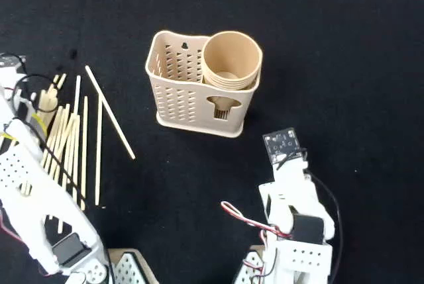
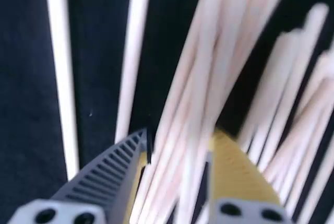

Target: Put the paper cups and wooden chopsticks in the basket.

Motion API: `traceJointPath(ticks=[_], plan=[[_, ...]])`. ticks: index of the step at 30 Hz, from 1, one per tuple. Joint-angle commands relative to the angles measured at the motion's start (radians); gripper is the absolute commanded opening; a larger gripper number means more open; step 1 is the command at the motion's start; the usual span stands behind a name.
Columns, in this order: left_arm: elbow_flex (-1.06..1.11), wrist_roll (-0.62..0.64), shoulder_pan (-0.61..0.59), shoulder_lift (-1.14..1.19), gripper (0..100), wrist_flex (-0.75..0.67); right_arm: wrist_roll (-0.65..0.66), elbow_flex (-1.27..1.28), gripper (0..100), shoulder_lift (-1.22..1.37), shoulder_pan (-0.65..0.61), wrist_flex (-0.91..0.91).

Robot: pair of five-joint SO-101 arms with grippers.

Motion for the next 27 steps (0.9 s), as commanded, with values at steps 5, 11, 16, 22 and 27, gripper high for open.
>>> traceJointPath(ticks=[5, 11, 16, 22, 27], plan=[[-0.033, -0.005, 0.012, 0.015, 3, 0.000, -0.003, -0.001, 8.2, -0.074, 0.008, 0.008], [-0.033, 0.000, 0.018, 0.011, 3, 0.002, -0.003, -0.001, 8.3, -0.074, 0.006, 0.008], [0.054, 0.077, 0.021, -0.118, 3, 0.005, -0.003, -0.001, 8.3, -0.074, 0.006, 0.008], [0.363, 0.126, 0.062, -0.526, 3, 0.003, 0.003, -0.001, 8.3, -0.074, 0.008, 0.008], [0.598, 0.135, 0.101, -0.865, 3, -0.005, 0.005, -0.024, 8.4, -0.074, 0.008, -0.132]])
